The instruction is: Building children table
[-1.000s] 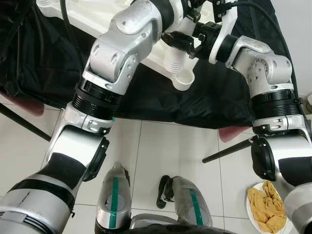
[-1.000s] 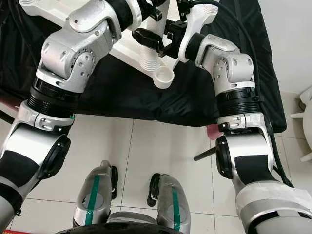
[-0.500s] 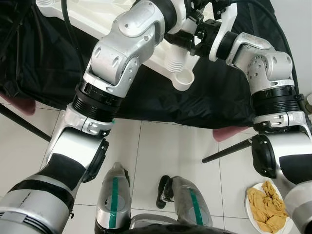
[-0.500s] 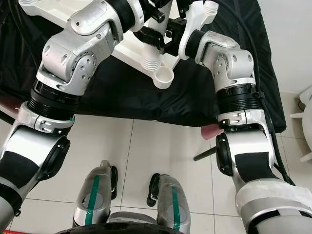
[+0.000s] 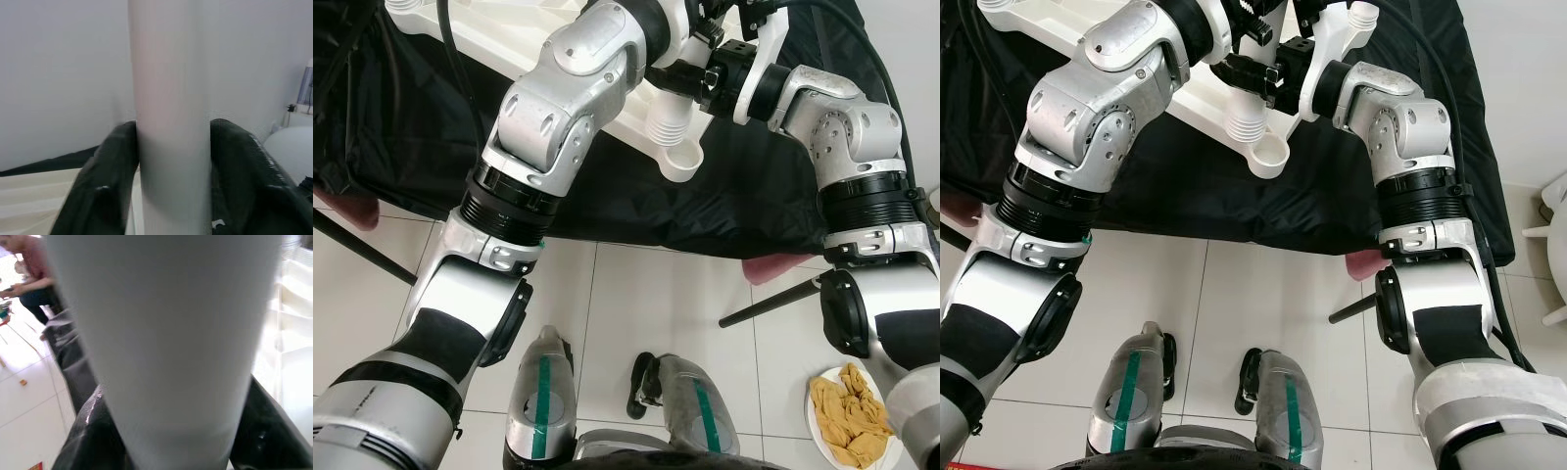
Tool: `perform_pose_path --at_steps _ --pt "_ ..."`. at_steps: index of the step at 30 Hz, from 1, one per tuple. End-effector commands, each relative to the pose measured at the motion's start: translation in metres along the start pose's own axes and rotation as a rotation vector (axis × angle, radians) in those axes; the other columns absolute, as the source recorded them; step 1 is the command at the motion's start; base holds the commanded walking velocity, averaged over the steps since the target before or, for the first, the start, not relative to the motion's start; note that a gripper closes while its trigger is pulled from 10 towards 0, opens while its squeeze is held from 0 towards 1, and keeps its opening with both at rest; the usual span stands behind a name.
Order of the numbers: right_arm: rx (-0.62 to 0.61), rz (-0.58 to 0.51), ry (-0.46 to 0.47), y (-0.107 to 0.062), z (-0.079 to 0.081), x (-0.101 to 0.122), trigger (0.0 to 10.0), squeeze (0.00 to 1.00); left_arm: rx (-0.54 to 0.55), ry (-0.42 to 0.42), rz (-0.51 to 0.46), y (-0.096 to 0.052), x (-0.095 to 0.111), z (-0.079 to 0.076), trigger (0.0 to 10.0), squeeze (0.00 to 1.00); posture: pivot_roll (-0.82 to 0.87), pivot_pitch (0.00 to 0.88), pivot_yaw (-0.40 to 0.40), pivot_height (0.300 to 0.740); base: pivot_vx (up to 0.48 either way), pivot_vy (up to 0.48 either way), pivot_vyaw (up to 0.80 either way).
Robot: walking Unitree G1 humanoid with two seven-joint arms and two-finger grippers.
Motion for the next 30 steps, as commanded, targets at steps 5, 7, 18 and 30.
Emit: perform_pose_path --at_steps 5,7,18,30 --pt "-0.056 -0.031 -0.001 -0.004 -0.006 0.000 10.0 0.00 -0.194 -0.051 0.026 -0.004 0.000 -0.024 10.0 1.00 0.06 0.008 -0.093 0.740 0.000 0.000 0.00" --pt "-0.070 -0.040 0.006 -0.005 -0.007 -0.001 10.0 0.00 -0.187 -0.070 0.022 -0.005 0.000 -0.022 10.0 1.00 0.06 0.007 -0.092 0.740 0.000 0.000 0.00" --pt "-0.317 -0.092 0.062 -0.024 -0.028 -0.016 10.0 0.00 -0.048 -0.134 0.015 -0.015 -0.004 0.011 10.0 1.00 0.06 0.007 -0.079 0.740 0.000 0.000 0.00" --pt "-0.547 -0.162 0.028 -0.047 -0.043 -0.025 10.0 0.00 0.197 -0.060 0.131 -0.034 -0.046 0.058 10.0 0.00 0.05 0.025 -0.076 0.740 0.000 0.000 0.00"
Point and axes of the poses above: a point about 5 cm out from each wrist's last joint towards the gripper, its own y axis pointing out of the wrist towards the gripper, its own x axis along the axis of the wrist's last joint, z = x × y, the point moved 4 cm from there along y, pointing out of the wrist towards the gripper, and after that the axes turned 14 degrees about -y, right-handed, at the moved point
